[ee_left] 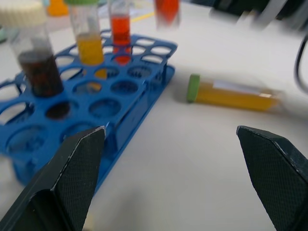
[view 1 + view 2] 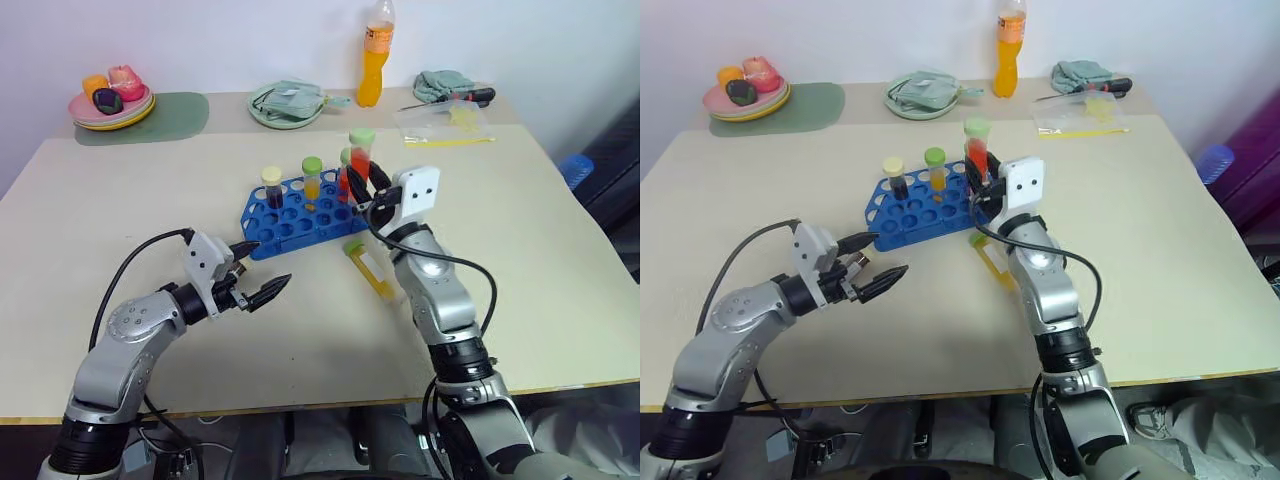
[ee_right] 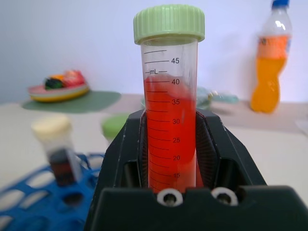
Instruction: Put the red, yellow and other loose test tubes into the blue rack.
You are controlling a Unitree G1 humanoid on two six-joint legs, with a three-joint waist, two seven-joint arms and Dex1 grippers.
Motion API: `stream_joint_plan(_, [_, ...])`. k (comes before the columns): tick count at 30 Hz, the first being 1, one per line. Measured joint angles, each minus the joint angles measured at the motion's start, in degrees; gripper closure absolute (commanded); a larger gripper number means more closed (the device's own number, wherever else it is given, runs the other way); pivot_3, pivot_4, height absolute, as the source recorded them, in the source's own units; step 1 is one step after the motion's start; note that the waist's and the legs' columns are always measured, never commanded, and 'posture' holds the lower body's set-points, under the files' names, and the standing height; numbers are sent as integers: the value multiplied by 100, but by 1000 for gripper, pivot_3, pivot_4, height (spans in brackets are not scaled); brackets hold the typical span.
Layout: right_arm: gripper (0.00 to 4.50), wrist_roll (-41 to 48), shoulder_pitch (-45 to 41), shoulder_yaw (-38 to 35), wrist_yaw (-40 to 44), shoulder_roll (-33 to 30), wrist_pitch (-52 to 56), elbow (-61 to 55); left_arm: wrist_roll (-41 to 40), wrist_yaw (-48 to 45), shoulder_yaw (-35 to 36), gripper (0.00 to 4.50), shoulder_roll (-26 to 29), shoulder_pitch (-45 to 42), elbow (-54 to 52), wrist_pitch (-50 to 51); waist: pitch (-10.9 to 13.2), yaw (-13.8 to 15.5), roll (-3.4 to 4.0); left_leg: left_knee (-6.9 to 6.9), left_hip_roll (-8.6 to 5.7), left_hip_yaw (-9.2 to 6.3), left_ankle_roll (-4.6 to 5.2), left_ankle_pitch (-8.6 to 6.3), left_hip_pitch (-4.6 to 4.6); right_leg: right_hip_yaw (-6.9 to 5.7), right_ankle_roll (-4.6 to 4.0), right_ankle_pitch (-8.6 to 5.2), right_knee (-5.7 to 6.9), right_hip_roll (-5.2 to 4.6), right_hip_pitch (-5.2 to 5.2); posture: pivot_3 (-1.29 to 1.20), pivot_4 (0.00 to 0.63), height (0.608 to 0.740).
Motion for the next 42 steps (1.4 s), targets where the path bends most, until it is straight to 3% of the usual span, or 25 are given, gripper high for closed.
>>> stream_joint_plan(10, [3313, -90, -263, -192, 106, 165, -648, 1108, -5, 67, 3, 0, -4, 87, -240, 8, 1, -14, 1, -3, 3, -1, 0, 0, 3, 1, 0, 0, 2, 2, -1, 0, 150, 740])
stream_joint_plan(32, [3313, -215, -391, -308, 130, 227, -1197, 1705, -102, 95, 5, 0, -2, 117, -268, 24, 1, -13, 2, -3, 3, -2, -1, 1, 4, 1, -1, 0, 3, 2, 0, 0, 150, 740])
stream_joint_plan(35, [2320, -204, -391, -320, 176, 245, -1243, 1747, -103, 95, 5, 0, -2, 117, -268, 24, 1, -13, 2, -3, 3, -1, -1, 0, 4, 1, -1, 0, 3, 2, 0, 0, 150, 740])
stream_joint_plan(40, [34, -204, -354, -329, 156, 240, -1239, 1690, -115, 99, 5, 0, -2, 117, -269, 31, 1, -10, 3, -3, 3, -2, -1, 1, 4, 1, -1, 0, 3, 2, 0, 0, 150, 740])
stream_joint_plan(42, [34, -192, -245, -340, 162, 205, -1159, 1291, -117, 105, 5, 0, -1, 117, -272, 35, 1, -3, 3, -3, 5, -3, -1, 0, 3, 1, -1, 0, 3, 1, 0, 0, 150, 740])
